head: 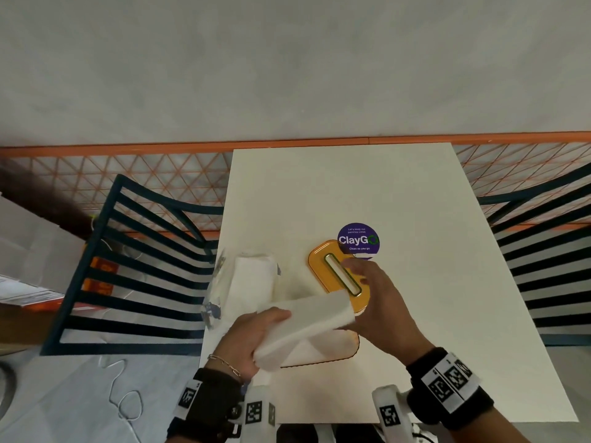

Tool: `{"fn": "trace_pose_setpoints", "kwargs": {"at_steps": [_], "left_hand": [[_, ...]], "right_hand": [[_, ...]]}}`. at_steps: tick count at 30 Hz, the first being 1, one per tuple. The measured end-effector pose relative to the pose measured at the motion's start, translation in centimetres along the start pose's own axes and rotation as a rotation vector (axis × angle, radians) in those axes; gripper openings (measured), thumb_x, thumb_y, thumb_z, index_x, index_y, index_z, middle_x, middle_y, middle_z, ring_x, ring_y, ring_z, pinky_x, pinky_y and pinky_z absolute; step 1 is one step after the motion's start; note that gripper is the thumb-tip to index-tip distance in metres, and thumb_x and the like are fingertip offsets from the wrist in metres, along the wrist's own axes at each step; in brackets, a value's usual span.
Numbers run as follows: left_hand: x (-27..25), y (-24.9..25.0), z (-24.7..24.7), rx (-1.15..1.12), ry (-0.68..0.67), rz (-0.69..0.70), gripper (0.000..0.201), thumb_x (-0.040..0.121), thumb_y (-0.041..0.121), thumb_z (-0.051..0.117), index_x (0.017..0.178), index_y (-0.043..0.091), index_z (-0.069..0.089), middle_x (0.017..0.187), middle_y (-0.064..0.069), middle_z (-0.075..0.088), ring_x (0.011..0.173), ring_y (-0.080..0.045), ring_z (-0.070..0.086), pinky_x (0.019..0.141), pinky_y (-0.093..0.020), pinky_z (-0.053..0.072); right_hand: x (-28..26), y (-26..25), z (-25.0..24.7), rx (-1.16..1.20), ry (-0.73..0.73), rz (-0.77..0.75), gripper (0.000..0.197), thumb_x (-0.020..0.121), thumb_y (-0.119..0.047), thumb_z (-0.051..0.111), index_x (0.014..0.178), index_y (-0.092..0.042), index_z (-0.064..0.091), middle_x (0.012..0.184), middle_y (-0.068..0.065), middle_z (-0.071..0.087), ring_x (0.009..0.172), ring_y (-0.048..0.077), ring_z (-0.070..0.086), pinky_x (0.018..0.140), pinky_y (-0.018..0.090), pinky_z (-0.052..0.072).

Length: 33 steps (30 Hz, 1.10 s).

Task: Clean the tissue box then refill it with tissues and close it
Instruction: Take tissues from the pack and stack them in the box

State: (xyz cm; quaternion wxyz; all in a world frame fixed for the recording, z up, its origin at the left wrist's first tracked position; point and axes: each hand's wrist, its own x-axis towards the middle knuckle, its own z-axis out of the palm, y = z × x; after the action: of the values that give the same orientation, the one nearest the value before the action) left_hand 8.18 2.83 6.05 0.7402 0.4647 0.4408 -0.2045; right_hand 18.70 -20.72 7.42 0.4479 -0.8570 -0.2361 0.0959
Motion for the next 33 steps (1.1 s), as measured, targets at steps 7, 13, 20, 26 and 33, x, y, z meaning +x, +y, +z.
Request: {"fn": "trace_pose_setpoints", "kwargs": {"at_steps": [7, 13, 20, 26, 33], "left_hand": [[0.1, -1.3, -0.7, 0.164, -0.077, 0.092, 0.053, 0.072, 0.047, 0.085, 0.115, 0.017, 0.076, 0.12, -0.017, 0.072, 0.11, -0.035, 0.068, 0.091, -0.048, 0.057], [-0.9, -1.8, -2.1, 0.27, -0.087, 0.262, 0.075, 0.076, 0.076, 0.063, 0.128, 0.021, 0.065, 0.122, -0.001, 0.074, 0.119, -0.022, 0.066, 0.106, -0.04, 0.051], [1.5, -4.3, -0.8, 0.203, 0.079, 0.267, 0.03, 0.087, 0.017, 0.078, 0.117, 0.019, 0.071, 0.112, -0.003, 0.078, 0.105, -0.026, 0.074, 0.094, -0.049, 0.059], [3.4, -5.0, 0.4, 0.362, 0.288, 0.295, 0.035, 0.083, 0.015, 0.08, 0.114, 0.019, 0.063, 0.108, 0.0, 0.075, 0.1, -0.019, 0.071, 0.087, -0.036, 0.061], [2.9, -5.1, 2.1, 0.634, 0.386, 0.411, 0.052, 0.086, 0.013, 0.075, 0.131, 0.014, 0.05, 0.12, -0.002, 0.07, 0.108, -0.02, 0.068, 0.089, -0.028, 0.058]], "right_hand": [[-0.1, 0.0, -0.2, 0.114, -0.324, 0.149, 0.023, 0.075, -0.034, 0.089, 0.095, -0.034, 0.078, 0.098, -0.022, 0.076, 0.097, -0.003, 0.068, 0.08, 0.017, 0.054], [-1.3, -0.1, 0.5, 0.465, -0.328, 0.448, 0.021, 0.091, -0.027, 0.076, 0.111, -0.021, 0.074, 0.103, -0.006, 0.08, 0.094, 0.012, 0.076, 0.077, 0.025, 0.06], [-2.4, 0.8, 2.2, 0.702, -0.382, 0.684, 0.027, 0.099, -0.03, 0.064, 0.121, -0.016, 0.07, 0.115, 0.006, 0.077, 0.106, 0.026, 0.074, 0.089, 0.038, 0.06], [-1.6, 3.3, 3.8, 0.047, -0.335, 0.7, 0.03, 0.099, -0.035, 0.061, 0.094, -0.006, 0.064, 0.084, 0.009, 0.063, 0.075, 0.02, 0.055, 0.07, 0.031, 0.045], [-1.1, 2.4, 4.8, -0.31, -0.31, 0.589, 0.018, 0.1, -0.028, 0.057, 0.09, -0.015, 0.064, 0.08, -0.002, 0.062, 0.074, 0.016, 0.057, 0.065, 0.023, 0.045]]}}
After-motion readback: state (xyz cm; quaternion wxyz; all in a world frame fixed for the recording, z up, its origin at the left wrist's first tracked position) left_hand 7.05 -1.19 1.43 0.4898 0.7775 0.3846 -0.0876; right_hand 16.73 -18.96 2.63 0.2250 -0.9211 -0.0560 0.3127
